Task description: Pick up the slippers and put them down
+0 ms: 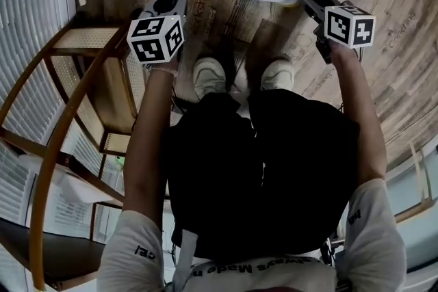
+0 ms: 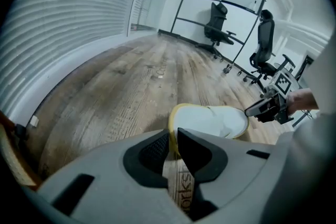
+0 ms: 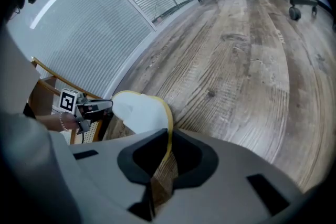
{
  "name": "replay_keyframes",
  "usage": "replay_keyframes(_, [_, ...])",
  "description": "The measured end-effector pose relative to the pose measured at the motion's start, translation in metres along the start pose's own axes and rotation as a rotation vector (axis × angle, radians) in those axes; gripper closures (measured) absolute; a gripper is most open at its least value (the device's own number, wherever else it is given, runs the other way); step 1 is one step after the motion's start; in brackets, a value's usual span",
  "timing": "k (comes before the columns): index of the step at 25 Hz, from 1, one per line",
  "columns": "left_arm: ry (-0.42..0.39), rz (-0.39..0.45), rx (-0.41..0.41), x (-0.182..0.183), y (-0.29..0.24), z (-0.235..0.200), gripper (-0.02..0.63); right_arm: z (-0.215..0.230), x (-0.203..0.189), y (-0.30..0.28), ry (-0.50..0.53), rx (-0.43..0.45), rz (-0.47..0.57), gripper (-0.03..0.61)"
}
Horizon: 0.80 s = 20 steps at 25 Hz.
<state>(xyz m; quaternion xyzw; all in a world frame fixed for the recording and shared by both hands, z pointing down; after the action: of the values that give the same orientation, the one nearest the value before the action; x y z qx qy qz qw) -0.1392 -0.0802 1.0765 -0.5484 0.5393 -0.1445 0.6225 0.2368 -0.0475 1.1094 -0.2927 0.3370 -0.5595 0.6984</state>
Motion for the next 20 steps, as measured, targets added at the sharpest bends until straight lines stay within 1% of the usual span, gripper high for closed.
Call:
replay_keyframes(1, [-0.012,-0.004,0.008,0.002,0.002,0.0,0.558,-0.001,0.001,0.002,0.008,-0.021,0.007,0.549])
replay_keyframes(2, [-0.023,-0.009,0.019,0.005,0.005,0.0,0.478,-0.004,0.001,0.004,0.016,-0.046,0.014,0.506])
replay_keyframes(3, [-0.031,-0.015,0.03,0.008,0.01,0.0,0.418,-0.007,0.002,0.007,0.022,-0.066,0.022,0.442])
replay_keyframes(5, [-0.035,-0.018,0.047,0.015,0.023,0.0,0.414,-0.014,0.003,0.017,0.023,-0.08,0.045,0.442])
replay_keyframes(8, [-0.037,-0.01,0.044,0.03,0.051,0.003,0.414,-0.03,0.007,0.042,0.02,-0.072,0.079,0.448])
replay_keyframes(11, [-0.04,-0.007,0.034,0.05,0.084,0.014,0.414,-0.054,0.015,0.077,0.035,-0.064,0.103,0.472])
replay_keyframes(14, [-0.05,-0.007,0.027,0.076,0.123,0.03,0.417,-0.085,0.023,0.117,0.041,-0.046,0.128,0.479])
replay_keyframes(17, [-0.052,0.005,0.017,0.11,0.164,0.051,0.442,-0.121,0.036,0.165,0.09,-0.052,0.16,0.48])
replay_keyframes(20, [-0.06,0.046,0.009,0.149,0.213,0.072,0.487,-0.163,0.051,0.22,0.139,-0.058,0.205,0.489])
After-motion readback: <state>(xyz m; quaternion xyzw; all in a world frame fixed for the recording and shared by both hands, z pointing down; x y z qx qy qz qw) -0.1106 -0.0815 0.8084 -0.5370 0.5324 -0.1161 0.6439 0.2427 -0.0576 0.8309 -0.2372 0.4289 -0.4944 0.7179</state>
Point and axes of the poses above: the fingertips, and each gripper's own axes: y backward along the fingers, z to its right, x out of its top, the point moved 10 cm from there along y, backward along the fingers, and after that the axes turned 10 degrees about -y, right-handed, at the moved point
